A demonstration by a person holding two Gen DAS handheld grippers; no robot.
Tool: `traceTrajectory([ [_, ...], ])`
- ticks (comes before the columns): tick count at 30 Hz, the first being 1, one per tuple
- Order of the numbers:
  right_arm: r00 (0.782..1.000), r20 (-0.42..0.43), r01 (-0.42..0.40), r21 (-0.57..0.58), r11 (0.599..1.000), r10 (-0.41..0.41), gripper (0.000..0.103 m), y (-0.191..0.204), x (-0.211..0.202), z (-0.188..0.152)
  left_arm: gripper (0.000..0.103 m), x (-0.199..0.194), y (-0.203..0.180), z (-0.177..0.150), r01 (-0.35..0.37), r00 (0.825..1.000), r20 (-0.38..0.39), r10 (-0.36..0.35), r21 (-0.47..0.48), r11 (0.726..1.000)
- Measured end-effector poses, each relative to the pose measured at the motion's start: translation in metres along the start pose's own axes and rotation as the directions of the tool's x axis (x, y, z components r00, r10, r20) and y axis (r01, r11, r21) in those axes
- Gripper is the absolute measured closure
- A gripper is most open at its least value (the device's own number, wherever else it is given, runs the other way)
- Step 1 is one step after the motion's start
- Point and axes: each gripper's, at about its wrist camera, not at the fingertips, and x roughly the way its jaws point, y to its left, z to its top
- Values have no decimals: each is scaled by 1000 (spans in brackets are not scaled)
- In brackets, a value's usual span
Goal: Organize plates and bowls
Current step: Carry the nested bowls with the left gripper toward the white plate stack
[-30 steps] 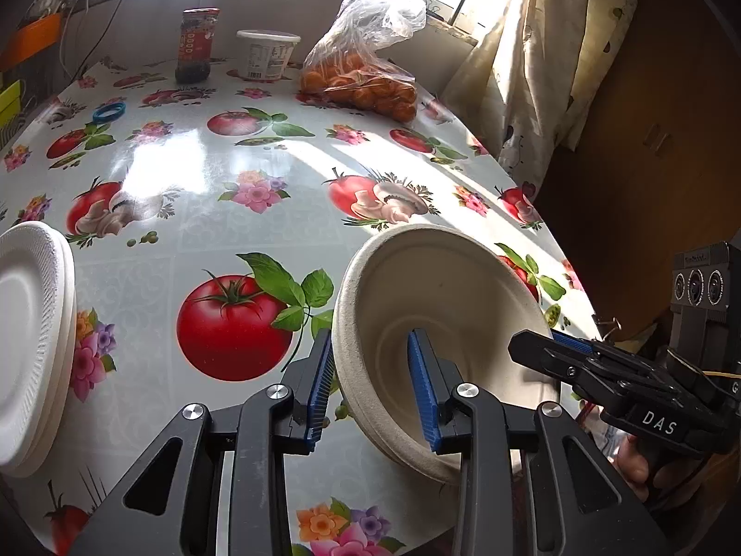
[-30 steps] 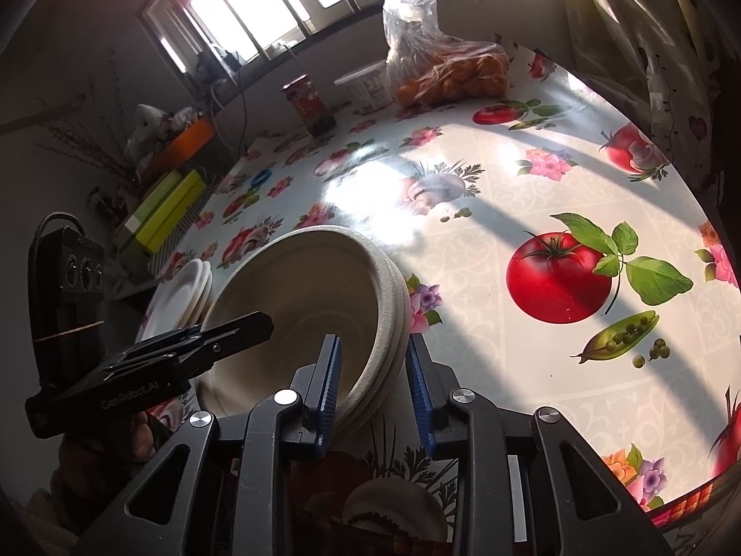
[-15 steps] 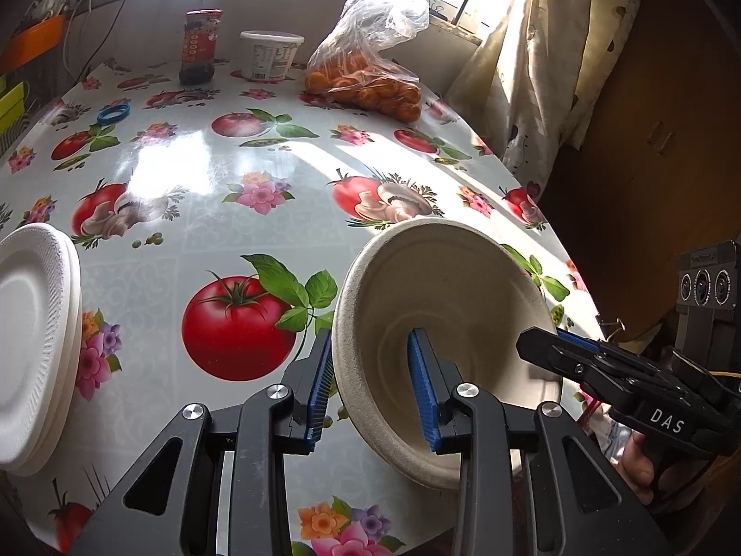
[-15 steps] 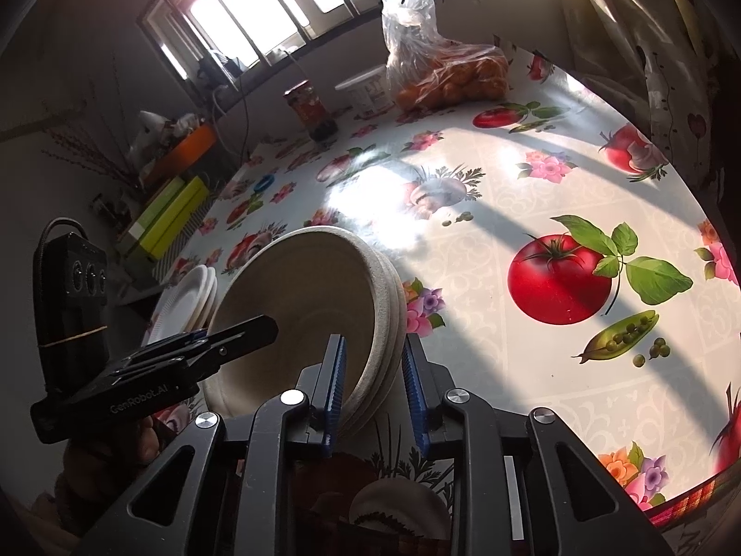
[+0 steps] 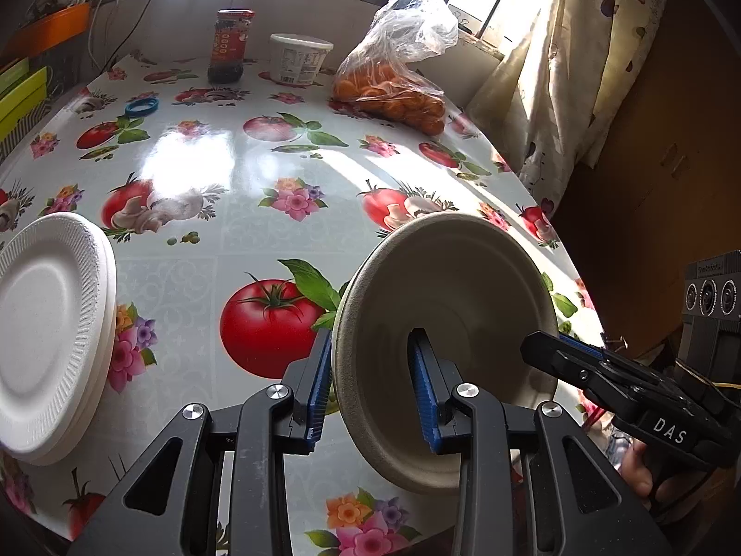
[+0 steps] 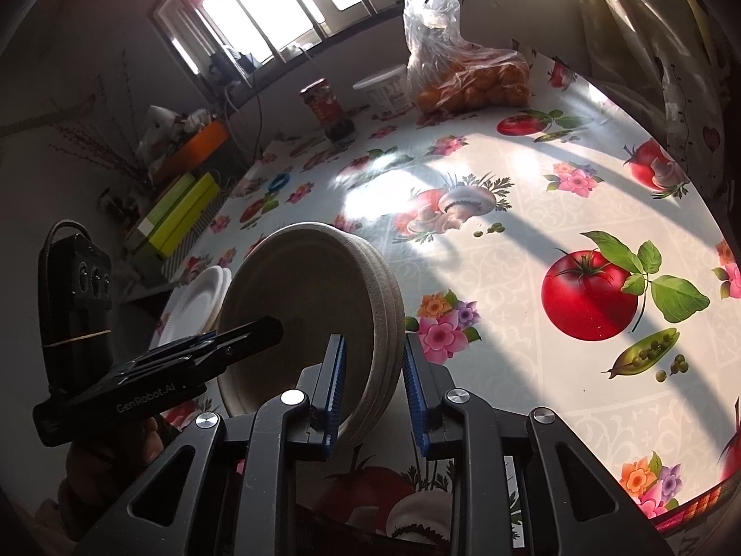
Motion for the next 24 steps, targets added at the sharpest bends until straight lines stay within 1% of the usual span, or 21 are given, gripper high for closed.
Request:
traceTrajectory([
  [4, 1000, -9, -14, -8, 1000, 14, 79, 6, 5, 4, 69, -8, 8, 2, -8, 1000, 11, 8, -15, 1000],
  [15, 998, -33, -57, -70, 996, 55, 79, 38, 23, 16, 69, -30, 35, 3, -56, 997, 45, 59, -69, 996],
  [24, 991, -75, -118, -110, 987, 111, 79, 69, 47, 26, 69, -55, 66, 3, -101, 991, 79, 112, -128, 987],
])
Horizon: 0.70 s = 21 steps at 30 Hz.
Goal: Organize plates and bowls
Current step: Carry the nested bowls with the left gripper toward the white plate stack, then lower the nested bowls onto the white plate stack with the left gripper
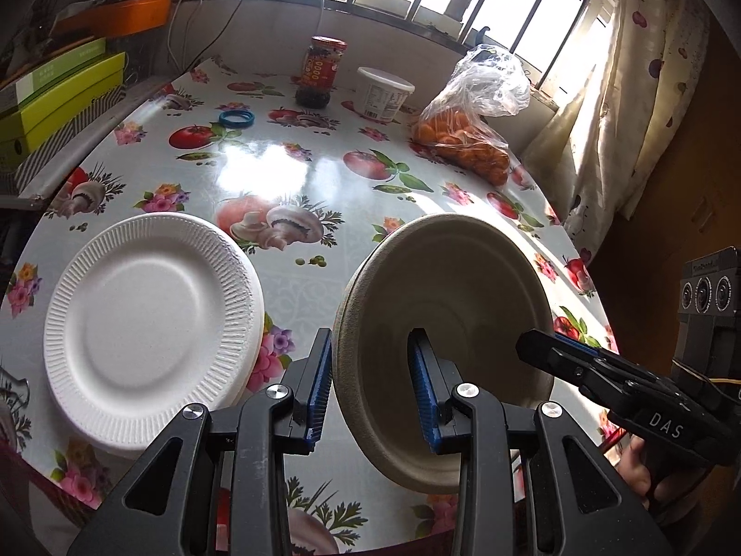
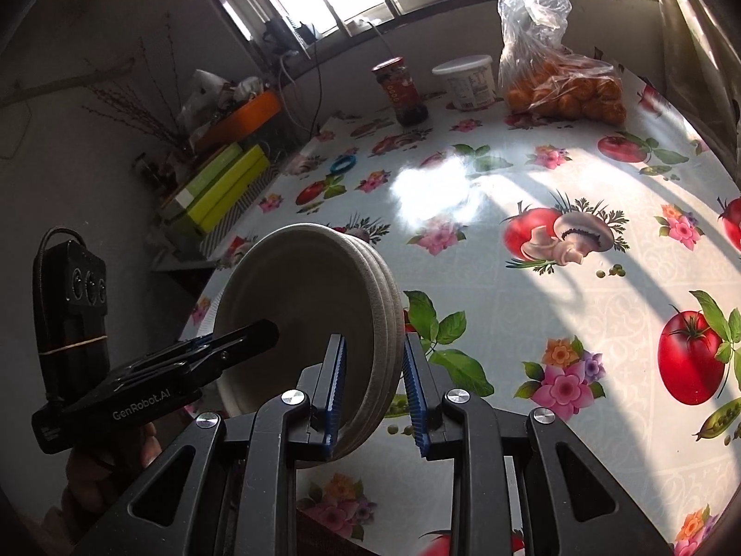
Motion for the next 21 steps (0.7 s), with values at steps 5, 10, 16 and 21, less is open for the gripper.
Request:
traceTrajectory([
  [5, 999, -20, -32, -38, 999, 31, 79, 19, 15, 6, 69, -8, 20, 1, -36, 999, 19, 37, -38, 999],
  [10, 998, -35, -53, -64, 997, 51, 78, 35, 27, 10, 78, -15, 42, 3, -58, 997, 41, 62, -102, 993],
  [16, 996, -59, -78, -90, 993, 73, 78, 50, 42, 15, 79, -21, 60, 5, -97, 994, 43, 103, -124, 988],
  [21, 992, -78, -102, -95, 990, 95, 78, 61, 55, 20, 81, -27, 74, 9, -122, 991, 36, 128, -142, 982],
])
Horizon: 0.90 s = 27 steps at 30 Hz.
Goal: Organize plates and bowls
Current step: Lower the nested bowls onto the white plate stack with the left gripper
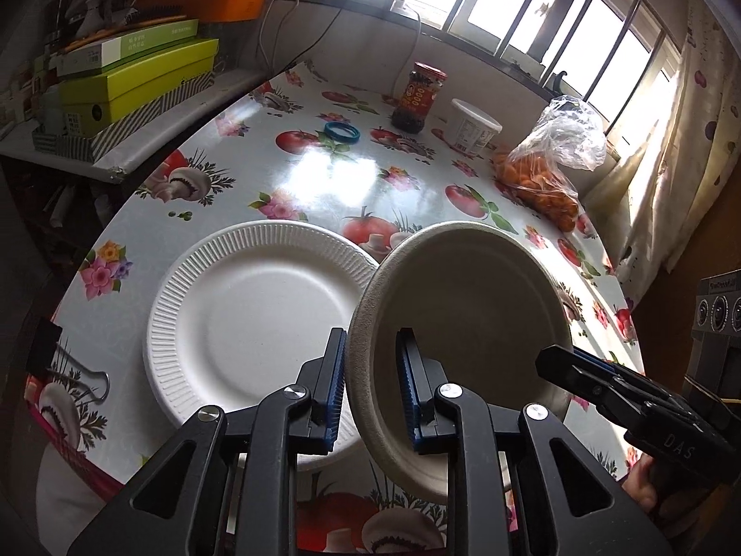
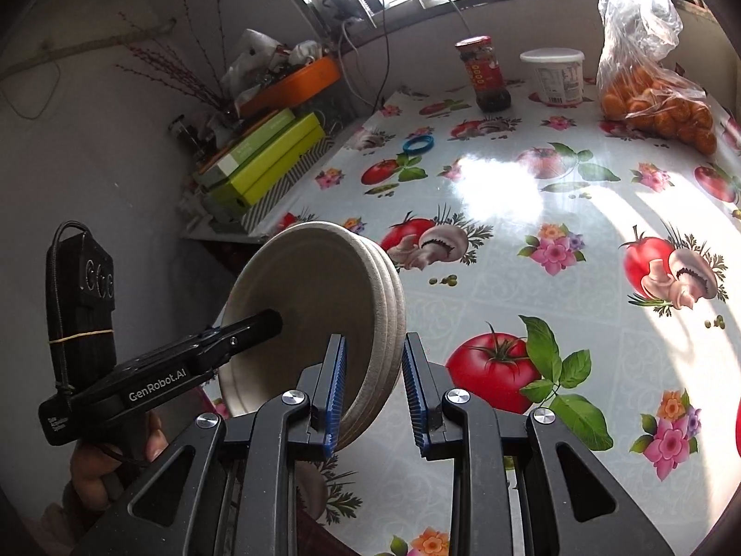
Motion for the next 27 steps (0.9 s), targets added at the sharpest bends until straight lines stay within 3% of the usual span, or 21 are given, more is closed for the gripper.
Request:
traceTrajectory([
  [12, 998, -26, -55, -60, 997, 53, 78, 33, 30, 22, 81, -9, 39, 15, -49, 999, -1, 49, -54, 997],
  [27, 990, -99, -102, -36, 994, 98, 78, 42, 72, 34, 81, 0, 75, 23, -103, 994, -31, 100, -100, 990],
])
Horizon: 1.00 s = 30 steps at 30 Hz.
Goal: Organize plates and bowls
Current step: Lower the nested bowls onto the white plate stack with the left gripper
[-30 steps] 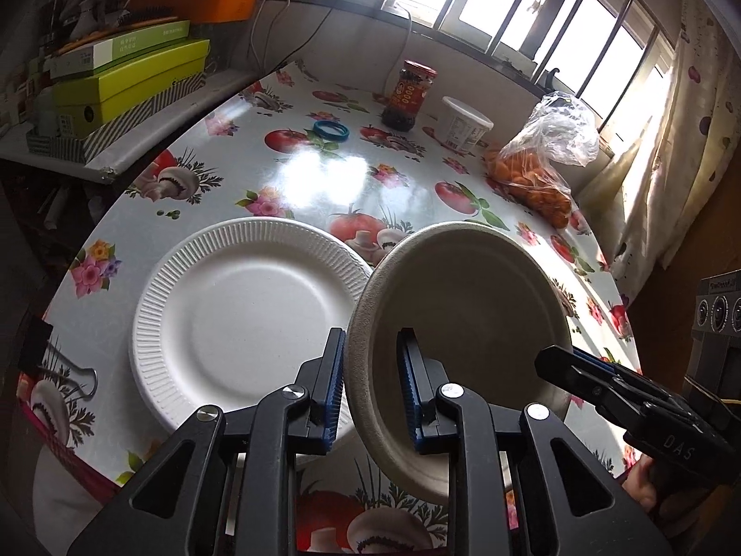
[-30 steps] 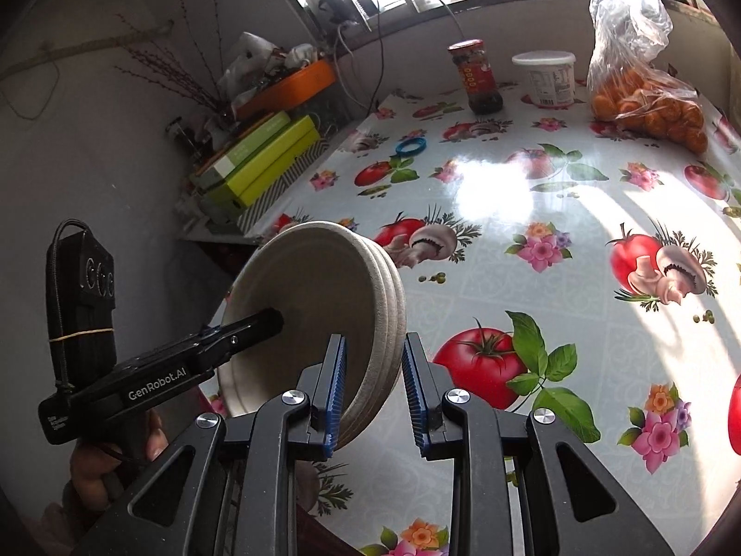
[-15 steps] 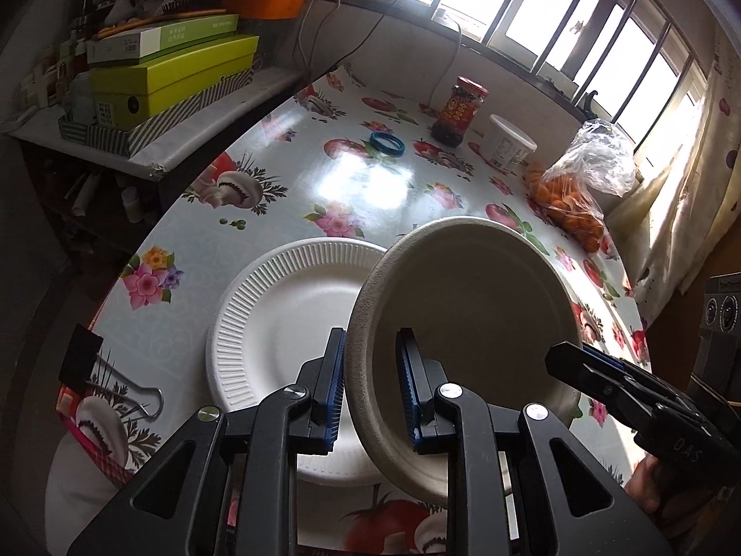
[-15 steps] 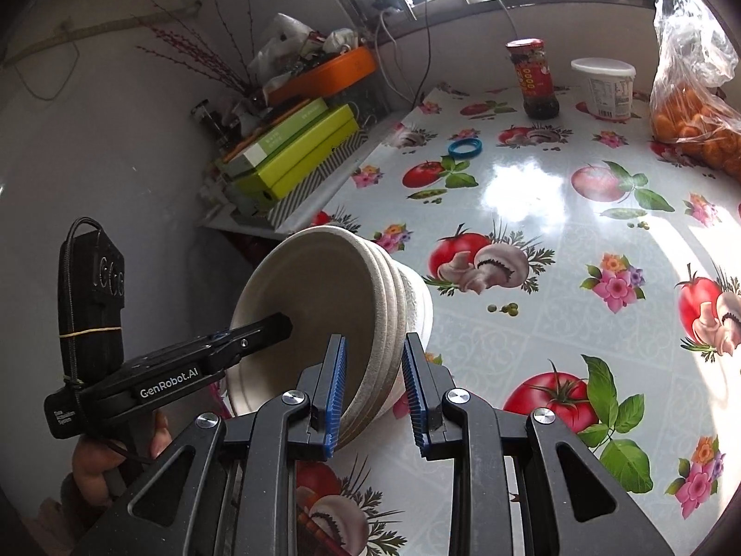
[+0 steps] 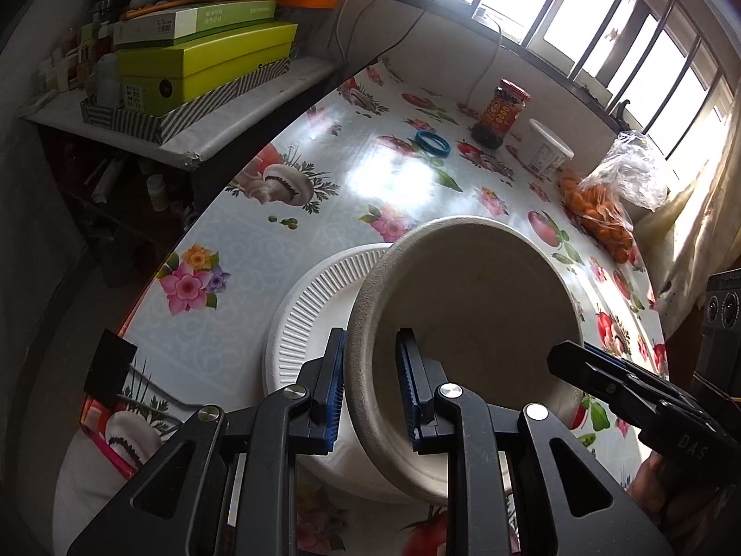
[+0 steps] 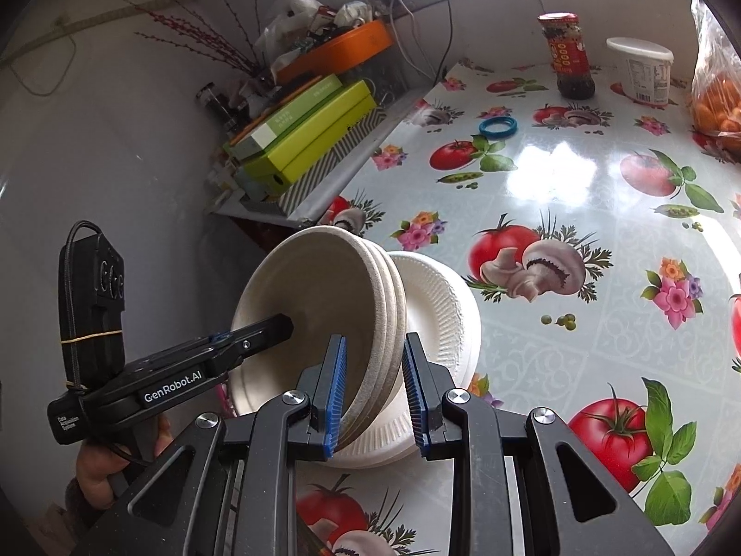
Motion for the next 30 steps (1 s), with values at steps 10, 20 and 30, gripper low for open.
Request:
traceTrajectory([
  [10, 1000, -19, 6, 26, 1000, -5, 78, -4, 13, 4, 81, 12, 6, 2, -7, 1000, -24, 7, -1, 1000],
  [20, 1000, -25, 15, 36, 999, -14, 78, -6, 18, 5, 81, 16, 6, 3, -9, 1000, -25, 10, 8, 1000],
  [30, 999, -19, 28, 34, 999, -27, 78, -7, 19, 5, 81, 18, 6, 3, -21, 999, -31, 21, 5, 1000],
])
